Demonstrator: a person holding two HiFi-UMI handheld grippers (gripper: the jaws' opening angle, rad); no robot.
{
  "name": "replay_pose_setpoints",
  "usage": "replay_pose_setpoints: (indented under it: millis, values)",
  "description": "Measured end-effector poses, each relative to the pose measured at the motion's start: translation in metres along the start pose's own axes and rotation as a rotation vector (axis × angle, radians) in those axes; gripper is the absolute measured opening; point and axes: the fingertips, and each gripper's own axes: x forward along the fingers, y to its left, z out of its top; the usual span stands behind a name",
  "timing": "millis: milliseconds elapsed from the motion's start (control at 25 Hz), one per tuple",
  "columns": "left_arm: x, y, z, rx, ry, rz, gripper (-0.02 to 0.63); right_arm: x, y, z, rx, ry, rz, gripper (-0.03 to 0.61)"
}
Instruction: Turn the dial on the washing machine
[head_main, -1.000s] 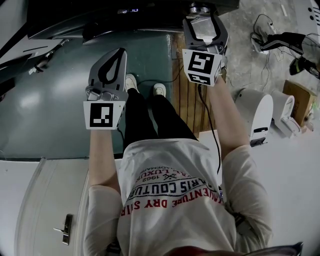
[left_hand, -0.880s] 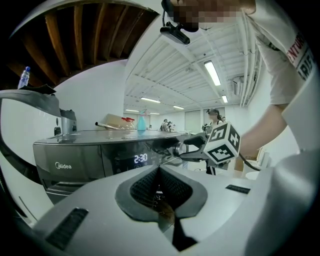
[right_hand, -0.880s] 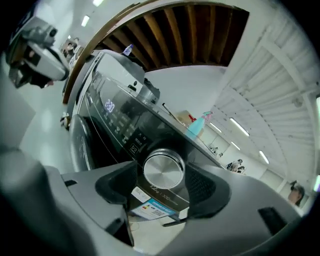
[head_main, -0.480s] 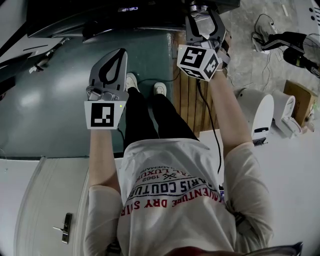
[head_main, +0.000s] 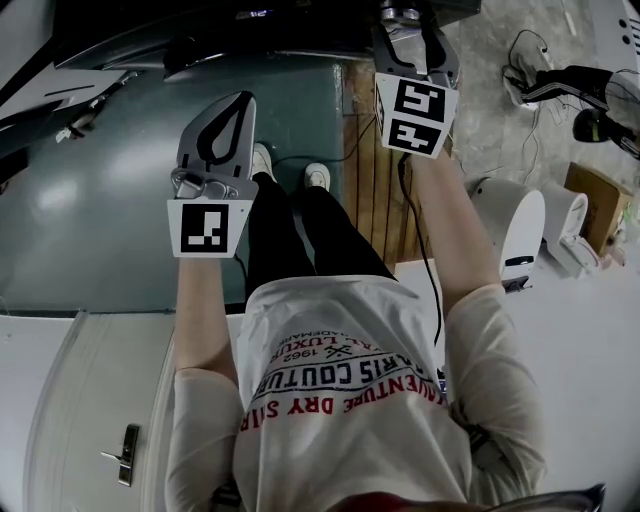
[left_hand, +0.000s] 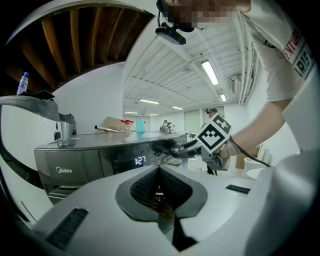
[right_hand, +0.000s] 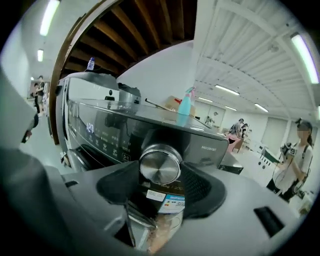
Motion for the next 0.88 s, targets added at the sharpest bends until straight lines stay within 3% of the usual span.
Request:
replay_pose_setpoints:
  millis: [120,360,480,680,880]
  values:
    - [0.001,0.001,0.002,0.003,-0.006,-0.001,0.015,0.001,-0.001,-0.002,0.028,0.001,-0.002,0.278]
    - [-0.001,0.002,0.006,-0.009,-0.015,0.020,0.015,-0.010,0.003,0.009,-0.070,-0.055,-0.032,0.278]
    - [-0.004,-0.003,0.019,-0.010,-0.026,0.012,0.015,-0.032,0.010,0.017,-0.066,-0.088,0.029,0.276]
    - [-0.013,-0.004,0.055,0.040,-0.065,-0.002,0.015,-0.072,0.022,0.039,-0.021,-0.128,0.145,0.189]
    - [-0.037,-0.013,0.093,0.027,-0.108,0.027,0.015,-0.119,0.022,0.060,0.007,-0.167,0.169,0.088]
